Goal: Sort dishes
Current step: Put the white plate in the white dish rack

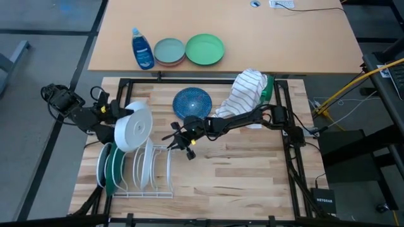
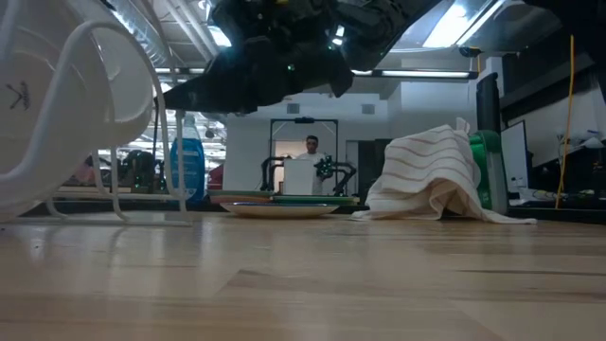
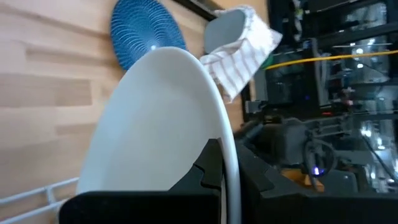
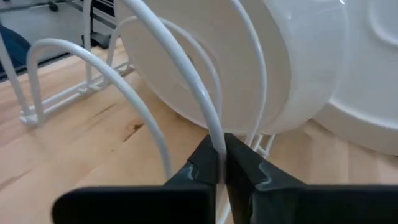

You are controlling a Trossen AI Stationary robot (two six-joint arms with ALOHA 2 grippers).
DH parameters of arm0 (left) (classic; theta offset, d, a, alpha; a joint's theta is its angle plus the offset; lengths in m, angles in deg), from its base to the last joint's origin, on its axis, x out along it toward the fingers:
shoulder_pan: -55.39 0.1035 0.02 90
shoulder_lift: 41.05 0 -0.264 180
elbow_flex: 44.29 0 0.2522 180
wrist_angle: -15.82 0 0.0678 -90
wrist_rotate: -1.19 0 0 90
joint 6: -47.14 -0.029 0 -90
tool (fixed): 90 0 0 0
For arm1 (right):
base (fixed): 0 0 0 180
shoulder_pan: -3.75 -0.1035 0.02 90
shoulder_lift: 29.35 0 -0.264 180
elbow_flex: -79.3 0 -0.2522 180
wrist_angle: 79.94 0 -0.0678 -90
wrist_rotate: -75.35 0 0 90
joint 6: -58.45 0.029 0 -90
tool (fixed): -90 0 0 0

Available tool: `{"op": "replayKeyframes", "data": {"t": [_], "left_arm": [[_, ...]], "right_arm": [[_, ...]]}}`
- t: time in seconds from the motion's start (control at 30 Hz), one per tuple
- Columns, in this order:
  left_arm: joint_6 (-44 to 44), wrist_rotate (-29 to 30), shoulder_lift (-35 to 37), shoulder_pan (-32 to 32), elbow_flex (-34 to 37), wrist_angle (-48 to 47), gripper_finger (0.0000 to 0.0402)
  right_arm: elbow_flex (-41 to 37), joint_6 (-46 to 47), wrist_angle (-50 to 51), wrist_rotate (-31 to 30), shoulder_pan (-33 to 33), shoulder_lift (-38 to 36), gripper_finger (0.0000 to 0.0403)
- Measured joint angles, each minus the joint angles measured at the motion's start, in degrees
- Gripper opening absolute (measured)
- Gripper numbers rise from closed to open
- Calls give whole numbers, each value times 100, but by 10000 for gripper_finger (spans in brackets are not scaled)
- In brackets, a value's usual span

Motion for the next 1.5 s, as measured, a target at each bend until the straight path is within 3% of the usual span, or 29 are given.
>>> {"op": "replayKeyframes", "data": {"t": [0.23,0.43,0.6,0.73,1.03,1.27,1.5], "left_arm": [[650,-443,-20,4,0,-431,1],[1422,-1124,-37,0,2,-748,1],[1928,-1713,-116,0,2,-851,1],[1995,-1991,-178,0,2,-862,1],[1912,-2317,-534,0,0,-883,2],[1822,-2624,-988,-2,-11,-789,7],[1735,-3010,-1492,-2,-2,-628,10]], "right_arm": [[0,220,12,-412,-15,0,45],[0,162,39,-489,-8,-4,16],[0,157,32,-504,-4,-7,23],[0,214,54,-515,-2,-7,39],[0,132,59,-510,-2,-7,13],[0,212,63,-506,1,-7,39],[0,139,55,-550,4,-7,14]]}}
